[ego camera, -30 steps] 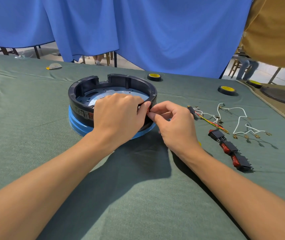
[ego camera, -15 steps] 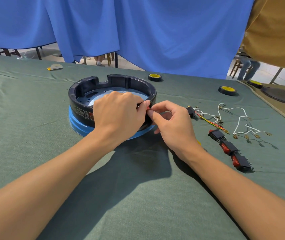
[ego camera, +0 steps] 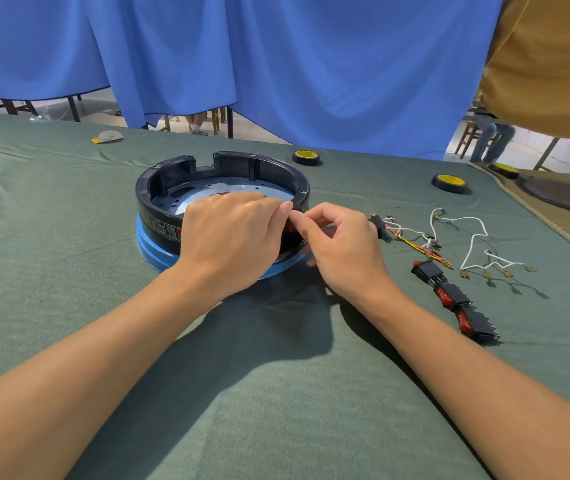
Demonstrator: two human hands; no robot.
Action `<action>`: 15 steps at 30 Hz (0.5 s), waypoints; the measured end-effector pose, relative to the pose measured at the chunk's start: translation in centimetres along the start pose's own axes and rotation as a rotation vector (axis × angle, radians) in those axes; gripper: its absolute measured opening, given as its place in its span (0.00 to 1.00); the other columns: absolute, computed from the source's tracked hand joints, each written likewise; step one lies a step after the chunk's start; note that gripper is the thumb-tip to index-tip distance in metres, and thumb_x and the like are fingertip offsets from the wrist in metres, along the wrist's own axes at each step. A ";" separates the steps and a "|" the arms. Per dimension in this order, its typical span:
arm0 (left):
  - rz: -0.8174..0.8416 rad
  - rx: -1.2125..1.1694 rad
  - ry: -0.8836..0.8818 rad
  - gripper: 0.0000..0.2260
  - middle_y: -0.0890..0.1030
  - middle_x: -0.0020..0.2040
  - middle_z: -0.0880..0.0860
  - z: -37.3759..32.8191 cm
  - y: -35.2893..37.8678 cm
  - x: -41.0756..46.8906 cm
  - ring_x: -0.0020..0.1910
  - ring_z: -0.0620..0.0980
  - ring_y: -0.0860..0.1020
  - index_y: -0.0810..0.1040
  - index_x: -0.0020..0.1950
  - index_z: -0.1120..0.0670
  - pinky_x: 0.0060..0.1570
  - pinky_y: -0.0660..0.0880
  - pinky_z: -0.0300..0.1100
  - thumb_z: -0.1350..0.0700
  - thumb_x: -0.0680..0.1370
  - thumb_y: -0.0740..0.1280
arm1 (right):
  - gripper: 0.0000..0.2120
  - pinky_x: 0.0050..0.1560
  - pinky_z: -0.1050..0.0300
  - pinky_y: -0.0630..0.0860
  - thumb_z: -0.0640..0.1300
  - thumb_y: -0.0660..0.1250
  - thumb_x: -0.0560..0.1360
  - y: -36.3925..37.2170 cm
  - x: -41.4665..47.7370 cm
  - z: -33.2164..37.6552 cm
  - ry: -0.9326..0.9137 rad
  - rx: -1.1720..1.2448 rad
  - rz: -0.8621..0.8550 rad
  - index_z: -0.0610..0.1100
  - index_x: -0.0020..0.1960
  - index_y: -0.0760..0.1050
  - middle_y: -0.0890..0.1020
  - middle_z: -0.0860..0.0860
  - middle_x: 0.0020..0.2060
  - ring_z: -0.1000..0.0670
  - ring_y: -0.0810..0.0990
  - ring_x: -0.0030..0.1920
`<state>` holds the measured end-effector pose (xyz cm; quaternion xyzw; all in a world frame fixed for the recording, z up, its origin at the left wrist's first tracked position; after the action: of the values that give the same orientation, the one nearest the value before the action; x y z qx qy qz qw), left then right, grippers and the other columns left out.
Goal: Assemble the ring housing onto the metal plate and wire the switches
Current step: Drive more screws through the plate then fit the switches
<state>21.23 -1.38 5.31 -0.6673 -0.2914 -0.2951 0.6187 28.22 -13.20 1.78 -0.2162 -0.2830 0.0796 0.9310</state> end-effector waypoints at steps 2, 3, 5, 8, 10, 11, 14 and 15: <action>0.014 0.035 0.000 0.19 0.82 0.34 0.49 -0.2 0.1 -0.1 0.34 0.57 0.80 0.83 0.39 0.52 0.29 0.61 0.42 0.45 0.82 0.59 | 0.10 0.37 0.65 0.71 0.50 0.68 0.77 -1.2 0.1 0.8 -0.084 -0.150 0.007 0.49 0.39 0.81 0.79 0.57 0.31 0.58 0.76 0.33; 0.009 0.044 -0.012 0.18 0.83 0.35 0.49 -0.3 0.0 -0.2 0.35 0.57 0.81 0.84 0.40 0.51 0.31 0.61 0.42 0.44 0.81 0.61 | 0.10 0.39 0.61 0.72 0.50 0.67 0.77 -2.1 0.2 1.1 -0.116 -0.233 0.010 0.49 0.39 0.81 0.80 0.56 0.32 0.56 0.77 0.34; 0.010 0.049 -0.045 0.17 0.82 0.33 0.50 -0.4 0.1 -0.1 0.34 0.58 0.80 0.84 0.39 0.52 0.33 0.58 0.42 0.44 0.79 0.64 | 0.10 0.43 0.54 0.75 0.51 0.66 0.76 -3.9 0.6 0.7 -0.108 -0.462 0.042 0.48 0.41 0.81 0.82 0.52 0.37 0.48 0.80 0.40; 0.023 0.045 -0.084 0.17 0.80 0.31 0.51 -0.5 0.5 0.0 0.34 0.60 0.78 0.83 0.36 0.53 0.34 0.56 0.42 0.46 0.79 0.65 | 0.09 0.48 0.48 0.78 0.51 0.64 0.76 -6.8 1.2 -1.4 0.030 -0.880 0.131 0.49 0.48 0.80 0.83 0.47 0.46 0.41 0.79 0.50; 0.013 0.046 -0.094 0.17 0.79 0.30 0.51 -0.5 0.5 -0.1 0.33 0.60 0.77 0.82 0.36 0.53 0.34 0.56 0.43 0.46 0.79 0.65 | 0.09 0.47 0.47 0.75 0.50 0.64 0.76 -8.5 1.3 -3.1 0.172 -1.064 0.209 0.48 0.53 0.78 0.81 0.44 0.50 0.39 0.78 0.52; 0.004 0.048 -0.086 0.17 0.79 0.31 0.51 -0.5 0.5 -0.1 0.32 0.60 0.77 0.82 0.36 0.53 0.34 0.56 0.43 0.46 0.80 0.64 | 0.10 0.45 0.48 0.74 0.50 0.64 0.76 -9.3 1.2 -3.8 0.241 -1.115 0.251 0.47 0.54 0.77 0.80 0.43 0.50 0.39 0.78 0.51; -0.012 0.072 -0.034 0.18 0.82 0.34 0.51 -0.7 0.4 -0.3 0.34 0.58 0.78 0.84 0.40 0.53 0.36 0.60 0.42 0.46 0.81 0.61 | 0.11 0.44 0.49 0.73 0.53 0.67 0.75 -11.0 0.9 -4.9 0.367 -1.166 0.349 0.46 0.49 0.75 0.76 0.45 0.44 0.41 0.76 0.46; -0.022 0.073 -0.022 0.18 0.82 0.34 0.51 -0.6 0.4 -0.4 0.34 0.58 0.79 0.84 0.41 0.53 0.37 0.61 0.42 0.45 0.81 0.60 | 0.12 0.45 0.48 0.75 0.55 0.68 0.75 -11.3 0.9 -5.1 0.391 -1.167 0.379 0.46 0.48 0.75 0.76 0.46 0.43 0.41 0.76 0.45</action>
<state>21.20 -2.05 4.77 -0.6441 -0.3164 -0.2836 0.6361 32.09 -24.85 3.47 -0.7438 -0.0619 0.0349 0.6646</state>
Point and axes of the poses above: each hand's wrist, its own x-axis towards the middle knuckle, its own y-axis out of the palm, z = x × y, the point moved 8 cm from there along x, towards the middle knuckle
